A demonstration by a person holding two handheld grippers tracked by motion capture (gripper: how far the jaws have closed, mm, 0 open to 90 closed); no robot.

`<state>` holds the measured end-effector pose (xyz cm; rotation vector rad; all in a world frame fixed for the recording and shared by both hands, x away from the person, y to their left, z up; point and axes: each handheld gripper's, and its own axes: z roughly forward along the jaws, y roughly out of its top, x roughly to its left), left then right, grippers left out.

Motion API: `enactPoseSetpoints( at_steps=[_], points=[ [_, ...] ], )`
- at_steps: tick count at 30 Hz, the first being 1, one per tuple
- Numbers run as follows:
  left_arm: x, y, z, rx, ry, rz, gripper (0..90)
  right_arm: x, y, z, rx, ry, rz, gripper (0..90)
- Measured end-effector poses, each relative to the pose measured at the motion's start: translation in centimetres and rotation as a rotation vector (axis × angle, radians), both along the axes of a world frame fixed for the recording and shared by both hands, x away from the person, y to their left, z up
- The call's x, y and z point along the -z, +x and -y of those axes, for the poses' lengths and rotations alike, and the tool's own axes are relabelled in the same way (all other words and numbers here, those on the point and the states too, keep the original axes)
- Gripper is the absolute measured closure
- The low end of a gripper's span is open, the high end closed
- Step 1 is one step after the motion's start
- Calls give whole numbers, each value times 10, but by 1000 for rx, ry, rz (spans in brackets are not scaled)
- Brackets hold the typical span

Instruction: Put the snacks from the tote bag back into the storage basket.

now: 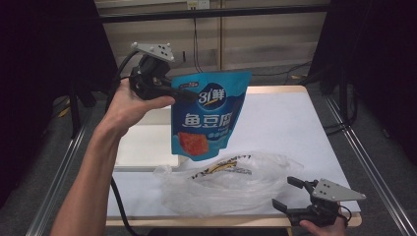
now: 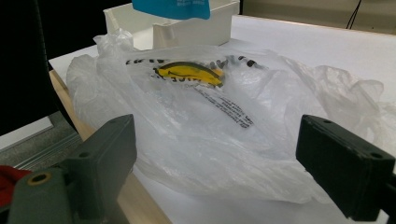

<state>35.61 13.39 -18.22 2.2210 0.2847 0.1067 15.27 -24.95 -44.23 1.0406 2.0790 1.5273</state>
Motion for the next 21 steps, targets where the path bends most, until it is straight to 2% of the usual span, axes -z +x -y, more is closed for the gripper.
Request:
enactPoseSetpoints(
  at_steps=[3, 9, 19, 21],
  points=[
    [-2, 3, -6, 10, 2, 2, 900, 0, -1, 0, 4, -3, -1, 123],
    [-3, 9, -17, -30, -25, -10, 900, 0, -1, -1, -1, -4, 1, 123],
    [-3, 20, -36, -90, -7, -15, 900, 0, 0, -1, 1, -4, -2, 123],
    [-3, 22, -40, -104, -16, -21, 900, 0, 0, -1, 2, -4, -4, 124]
  ],
)
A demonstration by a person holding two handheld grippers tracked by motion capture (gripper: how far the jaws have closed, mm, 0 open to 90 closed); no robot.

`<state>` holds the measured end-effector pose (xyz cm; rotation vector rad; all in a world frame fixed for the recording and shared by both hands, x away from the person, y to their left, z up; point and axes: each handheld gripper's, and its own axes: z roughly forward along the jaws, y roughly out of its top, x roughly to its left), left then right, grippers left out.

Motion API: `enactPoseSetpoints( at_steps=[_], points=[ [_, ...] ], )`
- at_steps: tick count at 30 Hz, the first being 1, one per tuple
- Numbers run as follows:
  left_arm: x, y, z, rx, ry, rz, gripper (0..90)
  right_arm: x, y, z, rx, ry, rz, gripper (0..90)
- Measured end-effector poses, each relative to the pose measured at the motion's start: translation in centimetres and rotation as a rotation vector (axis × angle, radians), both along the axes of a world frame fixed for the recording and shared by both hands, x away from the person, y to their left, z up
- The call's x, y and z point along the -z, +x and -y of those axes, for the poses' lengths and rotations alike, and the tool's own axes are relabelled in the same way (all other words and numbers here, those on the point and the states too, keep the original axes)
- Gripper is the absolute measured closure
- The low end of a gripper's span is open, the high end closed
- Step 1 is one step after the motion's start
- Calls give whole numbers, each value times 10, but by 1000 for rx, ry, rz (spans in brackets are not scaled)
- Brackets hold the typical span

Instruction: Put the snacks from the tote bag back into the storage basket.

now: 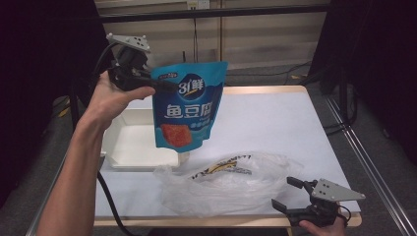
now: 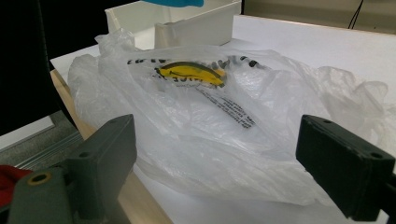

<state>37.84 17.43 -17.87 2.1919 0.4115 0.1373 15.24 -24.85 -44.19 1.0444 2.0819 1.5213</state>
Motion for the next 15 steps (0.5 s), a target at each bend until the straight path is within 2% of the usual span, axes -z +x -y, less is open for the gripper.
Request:
enactPoseSetpoints(
  at_steps=[3, 7, 11, 13, 15],
  points=[
    [-3, 4, -6, -16, 3, -7, 900, 0, 0, 0, -3, 3, 0, 123],
    [-8, 7, -14, -30, 17, 7, 900, 0, 0, 0, -5, 4, -1, 124],
    [-8, 14, -23, -53, 14, 0, 900, 0, 0, 0, -6, 4, 3, 124],
    [-7, 16, -28, -63, 5, 10, 900, 0, 0, 0, -8, 8, 3, 124],
    [-4, 17, -30, -60, 19, 17, 900, 0, 0, 0, 1, 4, -1, 124]
  ],
)
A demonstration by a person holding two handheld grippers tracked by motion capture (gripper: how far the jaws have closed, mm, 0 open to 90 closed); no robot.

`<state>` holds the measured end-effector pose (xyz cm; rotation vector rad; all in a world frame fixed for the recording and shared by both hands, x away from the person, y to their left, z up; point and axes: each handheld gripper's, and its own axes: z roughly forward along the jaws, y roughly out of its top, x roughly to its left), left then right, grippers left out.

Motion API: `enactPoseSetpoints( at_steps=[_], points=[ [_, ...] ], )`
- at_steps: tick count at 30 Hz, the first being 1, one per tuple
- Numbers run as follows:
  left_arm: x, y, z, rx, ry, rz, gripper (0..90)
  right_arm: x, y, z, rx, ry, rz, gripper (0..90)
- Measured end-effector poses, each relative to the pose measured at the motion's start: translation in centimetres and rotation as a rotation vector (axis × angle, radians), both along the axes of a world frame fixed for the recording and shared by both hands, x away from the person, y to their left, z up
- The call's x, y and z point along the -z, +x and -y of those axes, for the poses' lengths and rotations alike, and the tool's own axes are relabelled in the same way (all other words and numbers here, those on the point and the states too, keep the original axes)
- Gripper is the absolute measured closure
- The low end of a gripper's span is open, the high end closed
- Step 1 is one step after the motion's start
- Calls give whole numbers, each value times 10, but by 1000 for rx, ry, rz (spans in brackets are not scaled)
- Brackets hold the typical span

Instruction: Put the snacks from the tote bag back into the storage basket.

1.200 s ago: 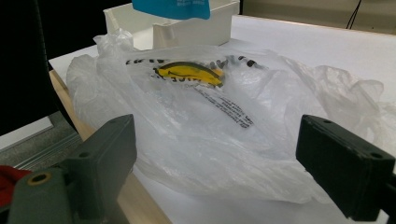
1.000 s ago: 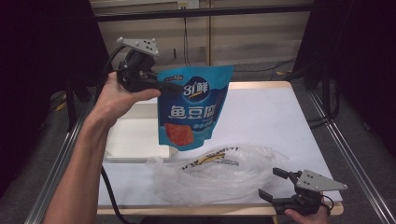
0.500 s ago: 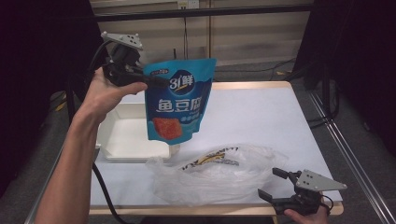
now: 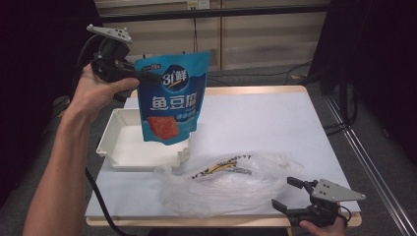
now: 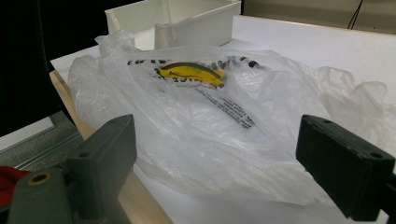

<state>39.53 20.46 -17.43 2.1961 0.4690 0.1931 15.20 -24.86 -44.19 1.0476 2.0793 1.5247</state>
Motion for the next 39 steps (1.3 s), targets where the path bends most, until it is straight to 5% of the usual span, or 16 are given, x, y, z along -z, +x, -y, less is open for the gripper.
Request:
enactPoseSetpoints(
  at_steps=[18, 27, 39],
  points=[
    [19, 31, -24, -82, 10, -42, 900, 2, 2, 1, -9, 5, -5, 124],
    [42, 47, -30, -120, -24, -57, 900, 2, 2, 0, -14, 4, -10, 124],
    [66, 63, -31, -136, -13, -73, 900, 3, 3, -1, -18, 3, -14, 124]
  ],
)
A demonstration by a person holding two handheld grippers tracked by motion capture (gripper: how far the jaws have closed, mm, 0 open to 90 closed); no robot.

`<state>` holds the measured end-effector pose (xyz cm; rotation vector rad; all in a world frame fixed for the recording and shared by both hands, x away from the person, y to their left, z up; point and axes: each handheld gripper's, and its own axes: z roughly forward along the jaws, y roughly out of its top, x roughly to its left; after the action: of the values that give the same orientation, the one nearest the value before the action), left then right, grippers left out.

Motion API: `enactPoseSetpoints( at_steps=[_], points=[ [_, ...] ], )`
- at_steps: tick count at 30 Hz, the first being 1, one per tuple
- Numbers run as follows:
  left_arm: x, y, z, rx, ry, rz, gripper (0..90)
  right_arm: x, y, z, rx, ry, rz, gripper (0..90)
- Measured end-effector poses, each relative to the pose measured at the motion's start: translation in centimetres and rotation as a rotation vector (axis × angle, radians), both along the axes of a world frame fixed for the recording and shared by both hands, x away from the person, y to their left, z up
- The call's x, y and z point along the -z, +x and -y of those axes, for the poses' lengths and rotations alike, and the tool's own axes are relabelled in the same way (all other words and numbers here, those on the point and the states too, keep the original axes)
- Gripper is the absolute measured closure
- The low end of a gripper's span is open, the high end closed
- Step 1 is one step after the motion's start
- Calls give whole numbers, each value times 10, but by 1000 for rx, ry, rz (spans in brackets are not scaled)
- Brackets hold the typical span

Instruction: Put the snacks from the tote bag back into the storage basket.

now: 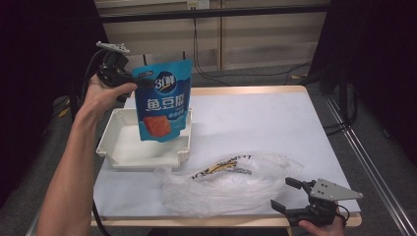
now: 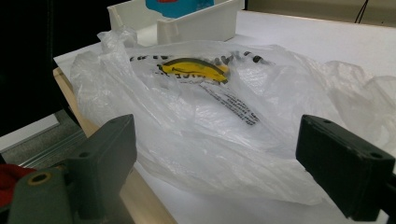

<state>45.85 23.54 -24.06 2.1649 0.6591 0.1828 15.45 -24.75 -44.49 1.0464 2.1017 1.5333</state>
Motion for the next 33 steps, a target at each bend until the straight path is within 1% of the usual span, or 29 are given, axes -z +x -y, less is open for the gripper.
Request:
enactPoseSetpoints(
  at_steps=[1, 5, 8, 9, 10, 12, 14, 15, 17, 21, 24, 26, 27, 29, 30, 31, 32, 33],
  points=[
    [1, 1, 1, 2, 3, 6, 900, 0, 0, 0, 0, 1, -1, 124],
    [8, 7, 1, 8, -8, -5, 900, 0, 1, 0, -2, 3, -3, 124],
    [17, 14, -1, 1, -17, -10, 900, 1, 1, 1, -3, 6, -3, 124],
    [20, 15, -2, -9, -19, -11, 900, 1, 1, 1, -4, 7, -3, 124],
    [23, 16, -2, -2, -26, -20, 900, 1, 1, 1, -3, 8, -4, 124],
    [29, 19, 0, -4, -17, -24, 900, 1, 2, 2, -4, 10, -5, 124],
    [33, 21, 1, -16, -16, -25, 900, 1, 2, 2, -2, 9, -7, 124],
    [35, 22, 1, -11, -19, -27, 900, 1, 2, 2, -2, 9, -6, 124],
    [38, 24, 1, -17, -26, -26, 900, 1, 2, 2, -4, 8, -5, 123],
    [40, 28, 2, -3, -33, -29, 900, 1, 2, 2, 0, 13, -8, 124],
    [44, 32, 4, -16, -33, -28, 900, 1, 2, 2, -3, 18, -10, 124],
    [45, 35, 3, -10, -41, -22, 900, 1, 2, 3, -2, 22, -10, 124],
    [45, 35, 3, -13, -30, -17, 900, 1, 2, 3, -1, 23, -11, 124],
    [44, 37, 4, -9, -24, -15, 900, 2, 2, 3, -2, 23, -10, 124],
    [44, 38, 5, -20, -13, -9, 900, 2, 3, 3, -2, 23, -10, 124],
    [44, 39, 7, -32, 11, -1, 900, 2, 3, 3, -2, 23, -11, 124],
    [42, 41, 8, -30, 28, 9, 900, 2, 3, 3, -4, 22, -10, 124],
    [41, 42, 10, -41, 44, 8, 900, 2, 3, 3, -2, 22, -11, 124]
  ],
)
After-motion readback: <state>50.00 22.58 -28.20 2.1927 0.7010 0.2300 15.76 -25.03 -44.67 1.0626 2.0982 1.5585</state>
